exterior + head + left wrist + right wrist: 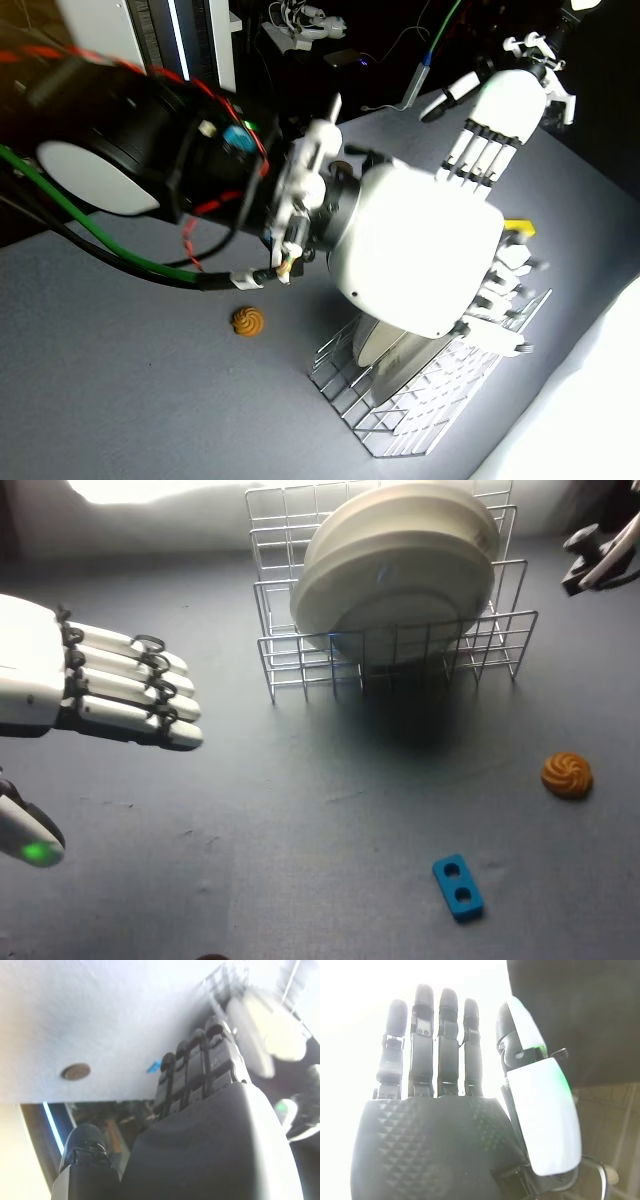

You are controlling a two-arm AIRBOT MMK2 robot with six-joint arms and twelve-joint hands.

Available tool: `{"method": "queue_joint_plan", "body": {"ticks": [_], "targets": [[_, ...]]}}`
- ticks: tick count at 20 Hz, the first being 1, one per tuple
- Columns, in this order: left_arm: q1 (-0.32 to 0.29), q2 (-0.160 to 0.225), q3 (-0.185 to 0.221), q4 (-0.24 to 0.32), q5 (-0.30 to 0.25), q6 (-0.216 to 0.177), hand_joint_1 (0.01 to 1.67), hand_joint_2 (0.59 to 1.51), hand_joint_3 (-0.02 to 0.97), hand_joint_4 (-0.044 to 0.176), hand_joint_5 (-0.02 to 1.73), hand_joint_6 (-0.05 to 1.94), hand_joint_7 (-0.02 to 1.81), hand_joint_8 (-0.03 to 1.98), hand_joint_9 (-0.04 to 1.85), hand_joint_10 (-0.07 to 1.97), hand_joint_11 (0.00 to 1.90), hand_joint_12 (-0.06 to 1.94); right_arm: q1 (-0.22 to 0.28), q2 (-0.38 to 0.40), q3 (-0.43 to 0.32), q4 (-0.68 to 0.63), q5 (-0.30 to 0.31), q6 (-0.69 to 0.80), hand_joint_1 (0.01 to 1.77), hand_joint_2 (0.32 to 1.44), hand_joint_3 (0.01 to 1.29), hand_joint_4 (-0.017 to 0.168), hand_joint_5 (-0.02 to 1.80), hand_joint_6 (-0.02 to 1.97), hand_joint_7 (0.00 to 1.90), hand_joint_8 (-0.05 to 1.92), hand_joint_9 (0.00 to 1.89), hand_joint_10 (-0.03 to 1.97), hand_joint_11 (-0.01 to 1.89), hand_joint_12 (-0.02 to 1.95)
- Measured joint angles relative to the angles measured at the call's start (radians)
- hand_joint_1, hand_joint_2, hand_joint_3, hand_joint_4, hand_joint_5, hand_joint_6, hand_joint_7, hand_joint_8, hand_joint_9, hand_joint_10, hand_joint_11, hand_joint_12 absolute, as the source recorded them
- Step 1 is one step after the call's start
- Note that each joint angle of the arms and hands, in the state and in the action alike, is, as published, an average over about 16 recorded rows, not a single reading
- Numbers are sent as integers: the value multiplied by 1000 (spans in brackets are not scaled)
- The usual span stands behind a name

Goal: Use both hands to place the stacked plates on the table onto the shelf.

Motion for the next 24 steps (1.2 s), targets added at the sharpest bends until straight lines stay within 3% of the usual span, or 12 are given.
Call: {"method": "queue_joint_plan", "body": {"ticks": [6,9,12,17,21,24], "targets": [[-26,9,-38,3,-32,14,17,1102,14,5,122,20,130,17,108,8,44,141,34,101,-99,-74,11,-77,852,1248,15,-2,597,36,643,2,568,122,27,1318],[-39,14,-50,19,-41,24,18,1126,14,5,209,30,235,35,203,30,97,216,24,157,-149,-96,22,-128,786,1215,15,-2,600,65,644,77,552,263,33,1383],[-54,17,-56,36,-48,33,28,1159,14,5,292,215,319,270,286,277,153,505,4,213,-192,-94,32,-182,700,1171,15,-2,578,329,622,401,542,590,95,1503],[-82,18,-59,57,-56,36,41,1208,14,3,546,773,591,859,548,868,376,1064,-37,289,-239,-74,48,-246,551,1102,15,-2,658,907,704,993,651,1157,367,1690],[-91,18,-61,68,-61,37,53,1235,15,4,704,1062,758,1173,708,1189,515,1382,-59,318,-255,-60,52,-268,472,1066,15,-2,704,1227,747,1349,702,1528,519,1809],[-96,18,-60,68,-65,34,65,1249,15,3,787,1391,832,1536,784,1557,598,1713,-72,331,-260,-57,52,-279,430,1047,14,-2,726,1596,762,1739,750,1859,665,1904]]}}
